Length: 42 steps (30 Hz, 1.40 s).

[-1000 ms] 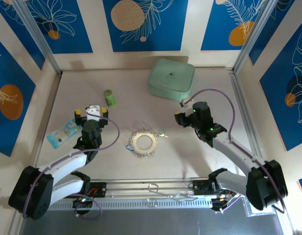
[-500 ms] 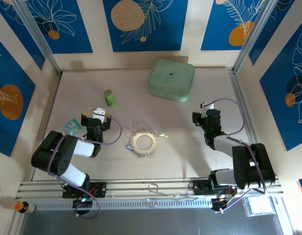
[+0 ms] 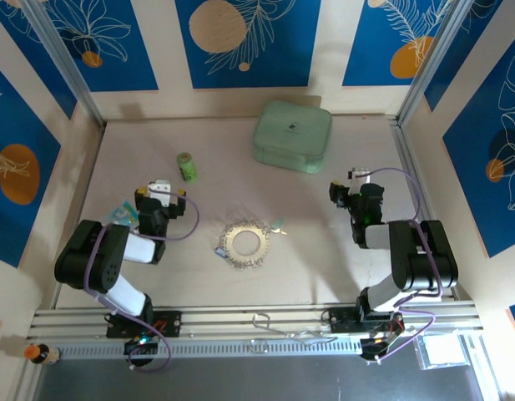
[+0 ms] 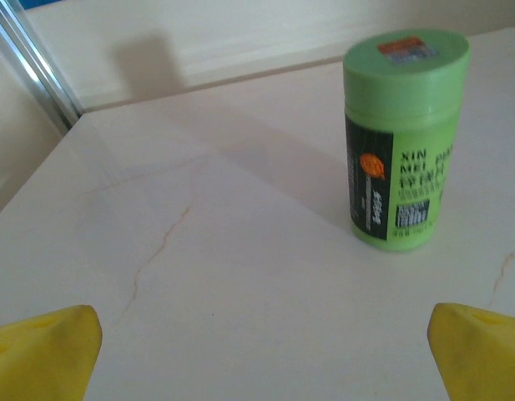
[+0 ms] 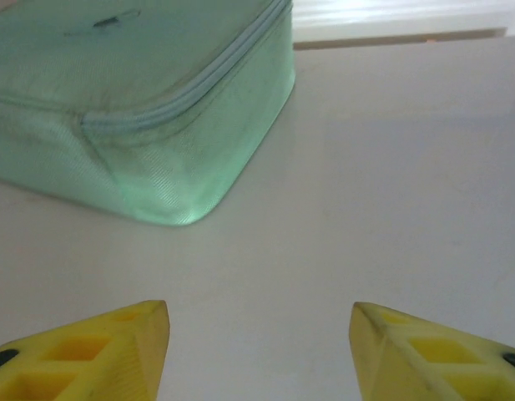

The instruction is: Put the keys on the keyring

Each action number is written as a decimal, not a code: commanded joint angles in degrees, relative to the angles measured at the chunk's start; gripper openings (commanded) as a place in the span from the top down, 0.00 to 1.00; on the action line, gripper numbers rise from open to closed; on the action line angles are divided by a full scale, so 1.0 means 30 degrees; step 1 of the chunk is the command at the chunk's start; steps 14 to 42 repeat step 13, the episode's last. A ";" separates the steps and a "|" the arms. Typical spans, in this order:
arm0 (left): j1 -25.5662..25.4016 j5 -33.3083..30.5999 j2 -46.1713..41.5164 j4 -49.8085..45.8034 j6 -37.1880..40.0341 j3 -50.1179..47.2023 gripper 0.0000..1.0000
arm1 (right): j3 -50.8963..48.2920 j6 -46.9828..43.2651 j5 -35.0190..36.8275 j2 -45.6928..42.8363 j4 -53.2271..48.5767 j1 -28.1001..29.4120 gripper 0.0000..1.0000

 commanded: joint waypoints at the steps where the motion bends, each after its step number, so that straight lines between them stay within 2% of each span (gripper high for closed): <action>1: 0.0279 0.0111 -0.0176 -0.0818 -0.0573 0.0349 0.00 | 0.0096 0.0299 -0.0590 -0.0090 -0.0553 0.0033 0.38; 5: 0.0507 0.0613 -0.0160 -0.1736 -0.0753 0.0779 0.00 | 0.0110 0.0295 -0.0545 -0.0047 -0.0505 0.0063 0.31; 7: 0.1200 0.2111 -0.0250 -0.2713 -0.1114 0.1159 0.00 | 0.0130 0.0278 -0.0545 -0.0043 -0.0530 0.0054 0.28; 9: 0.1240 0.2259 -0.0260 -0.2634 -0.1144 0.1144 0.00 | 0.0140 0.0270 -0.0545 -0.0051 -0.0558 0.0063 0.24; 10: 0.1255 0.2306 -0.0297 -0.2557 -0.1160 0.1031 0.00 | 0.0136 0.0278 -0.0530 -0.0047 -0.0541 0.0075 0.03; 11: 0.1269 0.2319 -0.0319 -0.2330 -0.1132 0.0943 0.00 | 0.0111 0.0274 -0.0519 -0.0048 -0.0514 0.0092 0.01; 42: 0.1267 0.2321 -0.0341 -0.2261 -0.1133 0.0879 0.00 | 0.0047 0.0240 -0.0457 -0.0105 -0.0426 0.0119 0.01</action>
